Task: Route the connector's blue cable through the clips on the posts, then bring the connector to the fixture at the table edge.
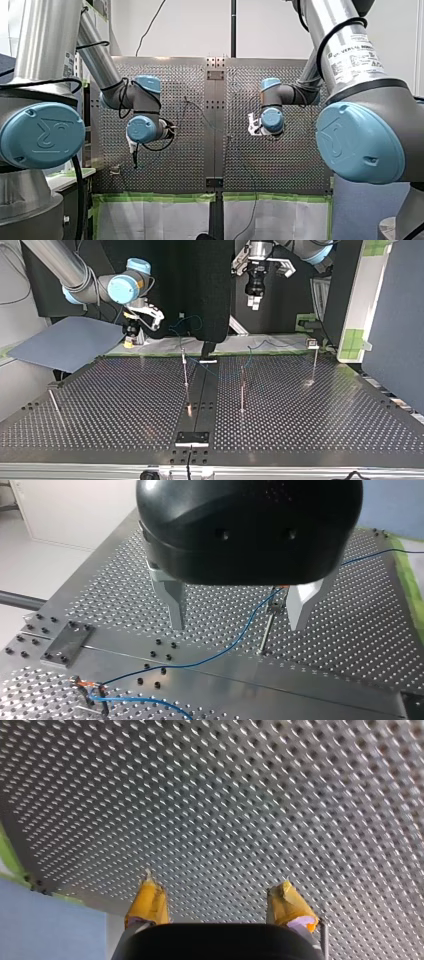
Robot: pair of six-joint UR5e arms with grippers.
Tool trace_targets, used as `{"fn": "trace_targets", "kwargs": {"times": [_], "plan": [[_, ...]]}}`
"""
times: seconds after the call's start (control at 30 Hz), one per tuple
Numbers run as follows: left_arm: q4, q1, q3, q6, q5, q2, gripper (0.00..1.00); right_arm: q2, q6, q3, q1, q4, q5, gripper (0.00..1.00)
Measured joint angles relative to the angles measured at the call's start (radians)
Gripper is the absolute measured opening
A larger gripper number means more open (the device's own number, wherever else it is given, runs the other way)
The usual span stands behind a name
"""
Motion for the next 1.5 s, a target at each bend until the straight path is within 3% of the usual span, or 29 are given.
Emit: {"fn": "trace_targets", "kwargs": {"times": [0.2,0.33,1.5], "plan": [[0.027,0.004,0.000,-0.001,-0.010,0.000,1.00,0.049,0.000,-0.002,0.049,-0.002,0.008,1.00],[0.030,0.004,0.000,0.000,-0.013,0.000,1.00,0.060,0.001,-0.002,0.060,-0.003,0.005,1.00],[0.031,0.004,0.000,0.000,-0.014,0.000,1.00,0.062,0.002,-0.002,0.062,-0.003,0.005,1.00]]}}
